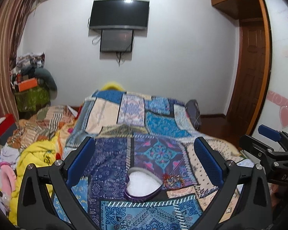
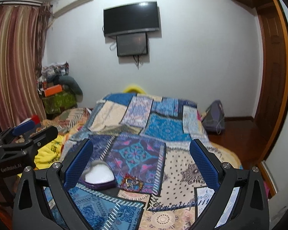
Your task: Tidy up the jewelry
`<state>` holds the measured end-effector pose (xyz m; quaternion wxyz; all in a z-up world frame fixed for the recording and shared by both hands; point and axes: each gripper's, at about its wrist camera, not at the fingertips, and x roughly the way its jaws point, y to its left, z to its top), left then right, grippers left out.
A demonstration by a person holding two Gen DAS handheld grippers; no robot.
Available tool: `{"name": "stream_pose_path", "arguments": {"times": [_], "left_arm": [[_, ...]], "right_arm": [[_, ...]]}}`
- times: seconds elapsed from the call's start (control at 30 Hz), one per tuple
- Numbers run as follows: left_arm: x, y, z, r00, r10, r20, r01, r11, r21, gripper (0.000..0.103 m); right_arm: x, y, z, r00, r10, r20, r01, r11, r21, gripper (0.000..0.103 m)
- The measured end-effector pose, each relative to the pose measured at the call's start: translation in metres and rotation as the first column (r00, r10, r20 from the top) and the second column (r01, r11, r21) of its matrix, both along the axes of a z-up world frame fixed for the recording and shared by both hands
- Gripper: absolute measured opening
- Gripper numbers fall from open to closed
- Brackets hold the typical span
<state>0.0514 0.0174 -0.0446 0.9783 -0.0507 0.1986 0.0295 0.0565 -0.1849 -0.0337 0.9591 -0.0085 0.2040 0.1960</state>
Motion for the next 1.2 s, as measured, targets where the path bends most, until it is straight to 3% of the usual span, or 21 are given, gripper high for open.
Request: {"name": "stream_pose_path", "arguments": {"times": [0.07,0.13,0.2,0.33,0.47,0.53,0.77,1.2], "left_arm": [[0.013,0.004,-0.013,0.999,-0.006,-0.047,0.005,1.0,-0.013,0.103],[0.024,0.007,-0.026,0.996,-0.006,-0.089,0.005,1.0,-0.015,0.096],[0.035,0.007,-0.041,0.99,-0.01,-0.14,0.009,1.0,-0.01,0.088],[0.053,0.004,-0.07,0.97,-0.067,-0.232,0.06,0.998,-0.034,0.072],[0.064,-0.005,-0.09,0.951,-0.123,-0.285,0.117,0.992,-0.038,0.053],[0.07,-0.008,-0.098,0.938,-0.153,-0.311,0.144,0.988,-0.052,0.045],[0.086,-0.019,-0.111,0.918,-0.202,-0.341,0.194,0.979,-0.058,0.041],[0.106,-0.025,-0.129,0.886,-0.261,-0.384,0.242,0.965,-0.098,0.034]], "right_arm": [[0.011,-0.001,-0.012,0.999,0.004,-0.047,-0.005,1.0,-0.008,0.1],[0.023,-0.001,-0.027,0.996,0.004,-0.092,-0.007,1.0,-0.029,0.1],[0.035,0.0,-0.044,0.991,0.001,-0.13,-0.008,0.998,-0.058,0.093],[0.052,0.005,-0.071,0.975,0.025,-0.22,-0.051,0.992,-0.112,0.071],[0.064,0.008,-0.095,0.946,0.08,-0.314,-0.117,0.988,-0.099,0.052],[0.07,0.009,-0.105,0.928,0.109,-0.357,-0.147,0.986,-0.081,0.05],[0.092,0.019,-0.128,0.88,0.177,-0.441,-0.212,0.977,-0.03,0.041],[0.12,0.039,-0.154,0.835,0.211,-0.508,-0.271,0.962,-0.045,0.023]]}}
